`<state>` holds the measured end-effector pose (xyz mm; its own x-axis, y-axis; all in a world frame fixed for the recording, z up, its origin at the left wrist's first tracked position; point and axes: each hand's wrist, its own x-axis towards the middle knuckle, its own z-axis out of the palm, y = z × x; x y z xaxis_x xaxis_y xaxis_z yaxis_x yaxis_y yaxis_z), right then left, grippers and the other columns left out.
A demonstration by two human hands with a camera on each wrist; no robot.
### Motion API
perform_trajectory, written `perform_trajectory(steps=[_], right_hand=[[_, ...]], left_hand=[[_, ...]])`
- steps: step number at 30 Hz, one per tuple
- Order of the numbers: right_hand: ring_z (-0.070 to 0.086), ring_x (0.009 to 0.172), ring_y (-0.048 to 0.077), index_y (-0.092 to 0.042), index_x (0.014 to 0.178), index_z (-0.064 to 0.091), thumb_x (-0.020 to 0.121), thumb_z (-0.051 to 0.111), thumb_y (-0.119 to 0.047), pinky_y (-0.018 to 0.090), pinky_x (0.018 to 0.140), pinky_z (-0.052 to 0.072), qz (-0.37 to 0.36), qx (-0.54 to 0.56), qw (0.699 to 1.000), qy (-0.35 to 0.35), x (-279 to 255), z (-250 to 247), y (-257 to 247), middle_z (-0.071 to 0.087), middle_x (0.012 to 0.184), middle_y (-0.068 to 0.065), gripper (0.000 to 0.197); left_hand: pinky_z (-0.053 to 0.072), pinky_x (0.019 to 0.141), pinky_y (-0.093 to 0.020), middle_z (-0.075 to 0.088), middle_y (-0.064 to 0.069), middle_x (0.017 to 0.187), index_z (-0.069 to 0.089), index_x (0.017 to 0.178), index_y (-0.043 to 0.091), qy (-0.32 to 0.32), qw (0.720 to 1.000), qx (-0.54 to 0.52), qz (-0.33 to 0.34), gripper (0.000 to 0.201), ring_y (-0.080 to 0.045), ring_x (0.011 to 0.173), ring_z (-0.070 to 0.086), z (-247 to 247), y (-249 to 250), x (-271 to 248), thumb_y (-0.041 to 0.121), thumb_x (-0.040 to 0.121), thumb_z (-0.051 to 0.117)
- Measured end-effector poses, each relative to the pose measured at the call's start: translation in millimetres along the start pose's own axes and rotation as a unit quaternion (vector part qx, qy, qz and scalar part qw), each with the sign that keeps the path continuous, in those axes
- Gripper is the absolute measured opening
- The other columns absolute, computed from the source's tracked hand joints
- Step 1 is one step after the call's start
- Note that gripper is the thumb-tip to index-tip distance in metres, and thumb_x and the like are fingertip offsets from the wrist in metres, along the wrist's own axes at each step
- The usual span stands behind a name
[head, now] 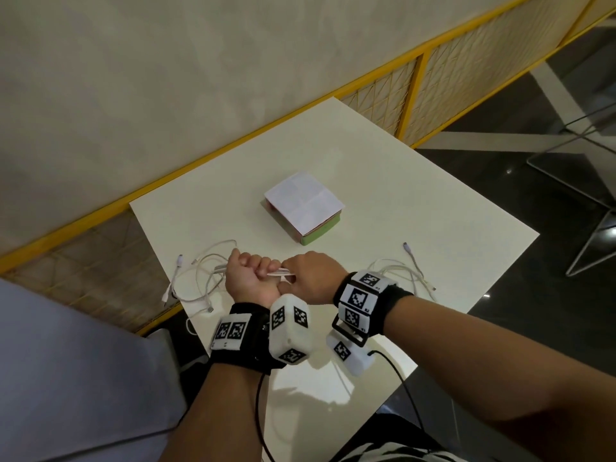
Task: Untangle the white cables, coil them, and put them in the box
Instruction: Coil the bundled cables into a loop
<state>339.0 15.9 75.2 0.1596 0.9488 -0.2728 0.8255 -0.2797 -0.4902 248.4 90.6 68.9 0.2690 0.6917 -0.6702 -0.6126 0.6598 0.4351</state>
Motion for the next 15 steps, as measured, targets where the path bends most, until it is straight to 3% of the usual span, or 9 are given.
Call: perform_trajectory(steps=[3, 5, 8, 11, 15], right_hand=[[0.049, 0.068, 0.028, -0.017, 0.063, 0.049, 0.085, 0.050, -0.046, 0.030, 0.060, 0.034, 0.039, -0.035, 0.998, 0.038, -8, -7, 23, 0.054, 0.069, 0.007, 0.036], [0.051, 0.071, 0.031, -0.015, 0.063, 0.051, 0.089, 0.046, -0.046, 0.031, 0.060, 0.034, 0.055, -0.061, 0.995, 0.058, -15, -9, 39, 0.060, 0.072, 0.011, 0.040], [0.060, 0.077, 0.035, -0.014, 0.070, 0.056, 0.089, 0.044, -0.039, 0.031, 0.059, 0.034, 0.069, -0.104, 0.988, 0.086, -24, -17, 60, 0.063, 0.076, 0.013, 0.034], [0.058, 0.073, 0.036, -0.015, 0.070, 0.057, 0.089, 0.045, -0.036, 0.031, 0.059, 0.035, 0.099, -0.135, 0.980, 0.105, -35, -30, 87, 0.053, 0.067, 0.011, 0.032], [0.063, 0.086, 0.036, -0.016, 0.086, 0.064, 0.093, 0.038, -0.045, 0.036, 0.069, 0.046, 0.195, -0.161, 0.963, 0.094, -57, -46, 147, 0.067, 0.089, 0.014, 0.040]], left_hand=[[0.027, 0.042, -0.016, 0.018, 0.006, 0.038, 0.028, 0.047, 0.020, -0.003, 1.000, -0.019, 0.004, 0.048, -0.012, 0.028, 0.021, -1, 23, 8, 0.021, 0.092, 0.042], [0.028, 0.041, -0.013, 0.017, 0.005, 0.038, 0.026, 0.043, 0.019, -0.005, 1.000, -0.025, 0.002, 0.049, -0.012, 0.028, 0.019, -5, 34, 12, 0.017, 0.090, 0.041], [0.027, 0.041, -0.014, 0.016, 0.005, 0.040, 0.022, 0.051, 0.020, -0.009, 1.000, -0.025, 0.005, 0.042, -0.012, 0.029, 0.019, -7, 33, 12, 0.014, 0.088, 0.041], [0.028, 0.043, -0.018, 0.017, 0.005, 0.040, 0.023, 0.048, 0.020, -0.010, 0.999, -0.031, 0.018, 0.045, -0.012, 0.030, 0.020, -15, 40, 18, 0.013, 0.089, 0.041], [0.031, 0.041, -0.011, 0.019, 0.004, 0.034, 0.023, 0.044, 0.019, -0.011, 0.997, -0.060, 0.047, 0.043, -0.011, 0.028, 0.022, -45, 72, 36, 0.012, 0.082, 0.042]])
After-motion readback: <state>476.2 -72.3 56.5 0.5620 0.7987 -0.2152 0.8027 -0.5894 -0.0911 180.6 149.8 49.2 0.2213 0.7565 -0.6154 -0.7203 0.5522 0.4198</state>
